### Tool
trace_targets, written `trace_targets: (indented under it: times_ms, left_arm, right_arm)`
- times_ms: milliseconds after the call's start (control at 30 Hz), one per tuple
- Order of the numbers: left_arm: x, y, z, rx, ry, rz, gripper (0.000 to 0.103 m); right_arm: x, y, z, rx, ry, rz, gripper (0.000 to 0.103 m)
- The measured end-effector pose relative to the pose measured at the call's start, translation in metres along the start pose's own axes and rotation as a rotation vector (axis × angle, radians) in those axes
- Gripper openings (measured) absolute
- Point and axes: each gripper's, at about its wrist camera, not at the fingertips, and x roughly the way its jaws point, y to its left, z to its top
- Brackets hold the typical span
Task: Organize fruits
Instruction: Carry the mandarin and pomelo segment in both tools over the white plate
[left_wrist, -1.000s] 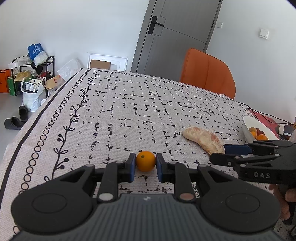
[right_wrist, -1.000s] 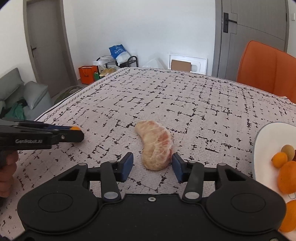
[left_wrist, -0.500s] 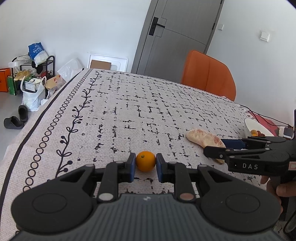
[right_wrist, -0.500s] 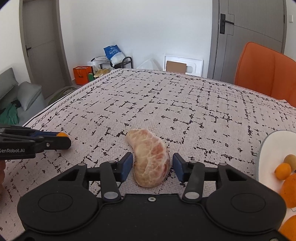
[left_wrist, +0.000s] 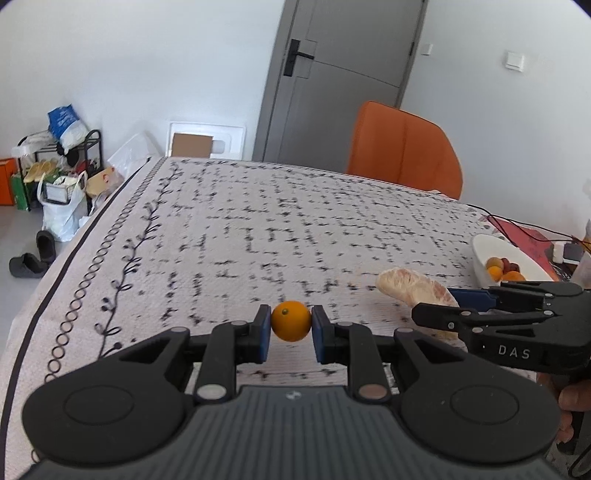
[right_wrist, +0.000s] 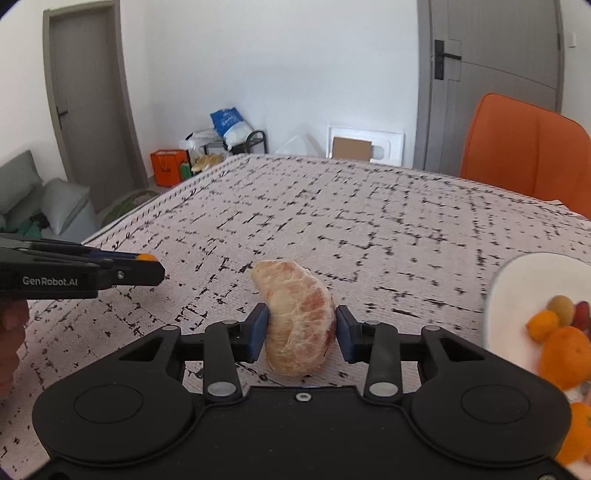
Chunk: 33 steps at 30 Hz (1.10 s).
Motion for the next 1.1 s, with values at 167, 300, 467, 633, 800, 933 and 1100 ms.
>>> trace_targets:
  times_ms: [167, 300, 467, 633, 800, 933, 1100]
  left_arm:
    - [-0.001, -0.022, 0.008, 0.042, -0.010, -0.018, 0.022]
    - [-0.002, -0.040, 0.013, 0.076, -0.021, -0.036, 0.022]
    - [0.001, -0.063, 0.019, 0.114, -0.024, -0.062, 0.022]
    - [0.007, -0.088, 0.022, 0.163, -0.022, -0.089, 0.022]
    - [0.013, -0.111, 0.024, 0.197, -0.020, -0.112, 0.022]
    - [0.018, -0.129, 0.026, 0.230, -0.018, -0.130, 0.022]
    - [0.025, -0.149, 0.027, 0.262, -0.012, -0.148, 0.022]
  right_arm:
    - [-0.019, -0.015, 0.002, 0.032, -0.045, -0.014, 0.037]
    - [-0.033, -0.026, 0.002, 0.056, -0.072, -0.034, 0.037]
    - [-0.047, -0.041, -0.002, 0.080, -0.100, -0.064, 0.037]
    - [-0.063, -0.058, -0.008, 0.110, -0.127, -0.101, 0.037]
    - [-0.076, -0.076, -0.016, 0.141, -0.143, -0.137, 0.037]
    - [-0.086, -0.089, -0.022, 0.166, -0.155, -0.159, 0.037]
    - [-0.096, -0.104, -0.029, 0.189, -0.169, -0.184, 0.037]
